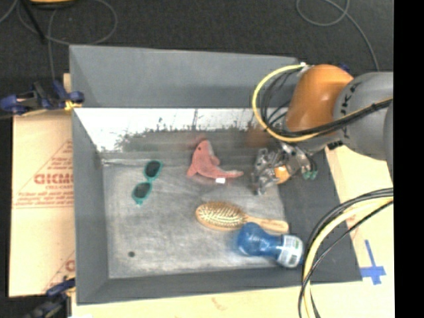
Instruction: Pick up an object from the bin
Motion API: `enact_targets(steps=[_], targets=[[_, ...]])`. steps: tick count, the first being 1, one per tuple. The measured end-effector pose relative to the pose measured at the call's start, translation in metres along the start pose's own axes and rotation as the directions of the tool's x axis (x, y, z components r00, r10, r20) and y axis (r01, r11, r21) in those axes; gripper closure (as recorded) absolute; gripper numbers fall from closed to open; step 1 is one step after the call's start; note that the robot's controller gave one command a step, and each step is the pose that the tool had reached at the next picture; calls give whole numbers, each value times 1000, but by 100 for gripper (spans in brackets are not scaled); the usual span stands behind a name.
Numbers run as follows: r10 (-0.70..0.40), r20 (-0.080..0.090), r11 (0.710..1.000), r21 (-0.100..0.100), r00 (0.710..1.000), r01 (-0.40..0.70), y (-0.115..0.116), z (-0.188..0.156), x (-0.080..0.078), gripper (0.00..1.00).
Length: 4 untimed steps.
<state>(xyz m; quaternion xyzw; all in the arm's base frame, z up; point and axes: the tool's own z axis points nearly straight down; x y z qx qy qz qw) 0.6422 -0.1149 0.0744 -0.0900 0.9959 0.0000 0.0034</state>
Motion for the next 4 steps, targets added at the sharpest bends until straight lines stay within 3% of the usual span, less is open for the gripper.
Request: enact_targets(steps=[1, 2, 3, 4], targets=[[-1, 0, 1000, 0, 1000, 1, 0, 0, 0, 100], [106, -11, 994, -3, 994, -106, 11, -19, 10, 100], [183, -2, 983, 2, 983, -183, 45, -54, -7, 100], [133, -4, 991, -1, 991, -133, 51, -89, 5, 100]])
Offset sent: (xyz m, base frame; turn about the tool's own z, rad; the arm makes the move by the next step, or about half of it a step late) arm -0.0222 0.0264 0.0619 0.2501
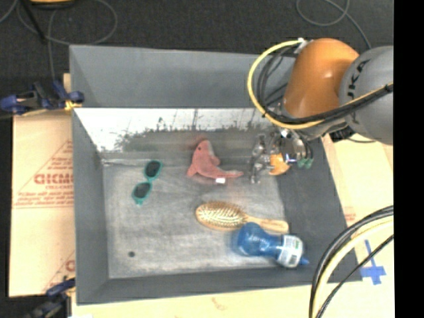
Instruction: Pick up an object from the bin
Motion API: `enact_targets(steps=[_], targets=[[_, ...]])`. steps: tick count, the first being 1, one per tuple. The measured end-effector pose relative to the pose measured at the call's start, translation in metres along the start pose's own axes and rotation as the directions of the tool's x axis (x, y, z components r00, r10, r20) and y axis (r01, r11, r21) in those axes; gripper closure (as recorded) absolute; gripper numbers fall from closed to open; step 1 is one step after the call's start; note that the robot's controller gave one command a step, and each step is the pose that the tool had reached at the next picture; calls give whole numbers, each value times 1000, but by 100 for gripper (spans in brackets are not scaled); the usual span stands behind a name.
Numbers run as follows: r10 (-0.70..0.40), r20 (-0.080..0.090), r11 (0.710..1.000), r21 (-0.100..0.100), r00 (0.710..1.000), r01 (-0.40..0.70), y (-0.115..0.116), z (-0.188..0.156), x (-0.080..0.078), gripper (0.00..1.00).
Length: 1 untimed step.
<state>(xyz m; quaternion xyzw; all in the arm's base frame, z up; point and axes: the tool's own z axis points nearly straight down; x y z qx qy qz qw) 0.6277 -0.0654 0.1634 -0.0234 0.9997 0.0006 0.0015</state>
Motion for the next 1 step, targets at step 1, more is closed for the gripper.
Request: enact_targets(steps=[1], targets=[[211, -2, 978, 0, 978, -211, -6, -58, 4, 100]])
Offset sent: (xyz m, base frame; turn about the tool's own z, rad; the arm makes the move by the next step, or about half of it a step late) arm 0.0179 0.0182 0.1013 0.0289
